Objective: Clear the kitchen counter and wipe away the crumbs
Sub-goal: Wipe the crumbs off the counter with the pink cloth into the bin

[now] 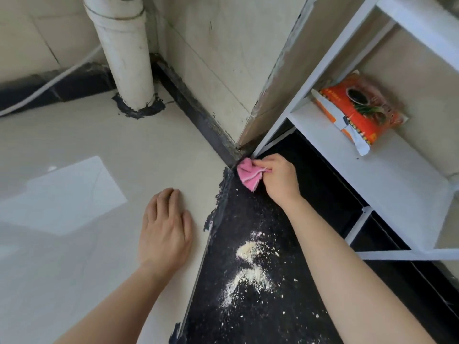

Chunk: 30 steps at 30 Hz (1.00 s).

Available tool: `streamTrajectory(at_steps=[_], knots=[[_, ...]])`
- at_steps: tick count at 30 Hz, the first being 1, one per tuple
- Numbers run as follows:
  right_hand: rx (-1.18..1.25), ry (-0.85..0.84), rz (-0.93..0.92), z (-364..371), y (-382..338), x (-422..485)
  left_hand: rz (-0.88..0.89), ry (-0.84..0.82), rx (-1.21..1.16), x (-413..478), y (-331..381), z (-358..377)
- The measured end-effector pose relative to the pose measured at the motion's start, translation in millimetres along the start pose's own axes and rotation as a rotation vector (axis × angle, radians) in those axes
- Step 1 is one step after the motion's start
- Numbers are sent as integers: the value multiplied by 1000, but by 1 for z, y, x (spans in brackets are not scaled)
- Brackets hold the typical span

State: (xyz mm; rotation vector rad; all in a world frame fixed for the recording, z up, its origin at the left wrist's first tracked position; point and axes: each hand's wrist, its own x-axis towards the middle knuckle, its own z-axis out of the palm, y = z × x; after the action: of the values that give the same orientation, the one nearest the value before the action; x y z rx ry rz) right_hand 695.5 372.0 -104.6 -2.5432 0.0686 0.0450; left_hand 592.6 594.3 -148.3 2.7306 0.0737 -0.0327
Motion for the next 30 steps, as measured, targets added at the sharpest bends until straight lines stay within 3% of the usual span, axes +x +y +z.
streamTrajectory(at_steps=[4,8,13,15,20,23,28,30], knots=[[-52,-130,-44,6,11,-18,-21,-7,-26,1,2,0],[-52,-470,-60,-28,11,-37,-37,-17,-27,1,4,-3],[22,-195,-47,-11,-10,2,-43,-5,-28,2,5,-4],[1,-191,-23,7,-12,-5,-39,9,-31,2,5,-3],[-92,-462,-75,0,7,-77,-26,34,-38,1,3,-1],[45,-606,30,-28,14,-94,-19,54,-44,0,3,1],[225,-95,250,-58,42,-25,17,90,-14,4,-1,8],[170,-43,394,-57,56,1,17,102,-21,3,-3,9]])
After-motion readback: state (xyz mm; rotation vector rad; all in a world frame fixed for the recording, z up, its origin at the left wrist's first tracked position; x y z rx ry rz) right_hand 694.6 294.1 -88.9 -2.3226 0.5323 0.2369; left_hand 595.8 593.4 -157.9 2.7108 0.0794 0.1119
